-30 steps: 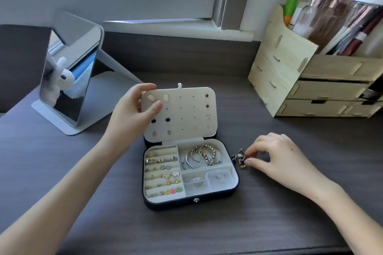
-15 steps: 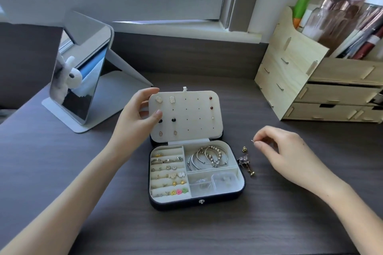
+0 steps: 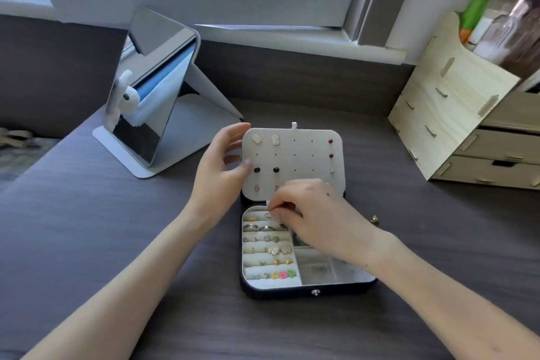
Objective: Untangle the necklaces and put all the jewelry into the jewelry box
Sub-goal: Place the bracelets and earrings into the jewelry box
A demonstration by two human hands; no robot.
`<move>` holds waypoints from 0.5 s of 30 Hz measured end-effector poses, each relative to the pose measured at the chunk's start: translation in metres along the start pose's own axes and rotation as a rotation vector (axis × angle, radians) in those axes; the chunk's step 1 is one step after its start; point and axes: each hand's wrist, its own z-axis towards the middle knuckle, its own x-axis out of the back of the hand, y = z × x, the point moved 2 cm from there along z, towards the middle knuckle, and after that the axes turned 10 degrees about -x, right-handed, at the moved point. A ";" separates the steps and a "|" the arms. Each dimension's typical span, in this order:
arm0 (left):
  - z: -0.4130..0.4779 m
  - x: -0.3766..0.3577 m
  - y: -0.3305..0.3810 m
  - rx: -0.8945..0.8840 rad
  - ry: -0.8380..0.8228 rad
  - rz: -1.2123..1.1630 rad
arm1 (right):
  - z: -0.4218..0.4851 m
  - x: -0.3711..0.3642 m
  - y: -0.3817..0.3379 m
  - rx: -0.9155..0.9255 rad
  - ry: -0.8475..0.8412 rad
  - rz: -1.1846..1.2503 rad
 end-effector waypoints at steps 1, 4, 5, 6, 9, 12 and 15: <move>0.000 -0.001 0.000 -0.005 0.003 -0.004 | 0.002 -0.002 0.000 0.012 -0.003 -0.021; 0.000 -0.002 -0.002 -0.015 0.014 -0.006 | 0.004 -0.007 0.001 0.044 0.017 -0.072; 0.000 -0.002 -0.002 -0.018 0.017 -0.006 | 0.005 -0.009 0.001 0.046 0.043 -0.080; 0.000 -0.002 -0.003 -0.020 0.017 -0.004 | 0.006 -0.010 0.002 0.047 0.082 -0.074; 0.000 -0.003 -0.004 -0.037 0.013 0.018 | 0.007 -0.016 0.004 0.043 0.186 -0.023; -0.001 -0.002 -0.006 -0.071 0.004 0.070 | -0.001 -0.015 0.008 0.022 0.245 0.031; -0.001 -0.001 -0.008 -0.074 0.000 0.089 | -0.020 0.010 0.034 -0.049 0.429 0.094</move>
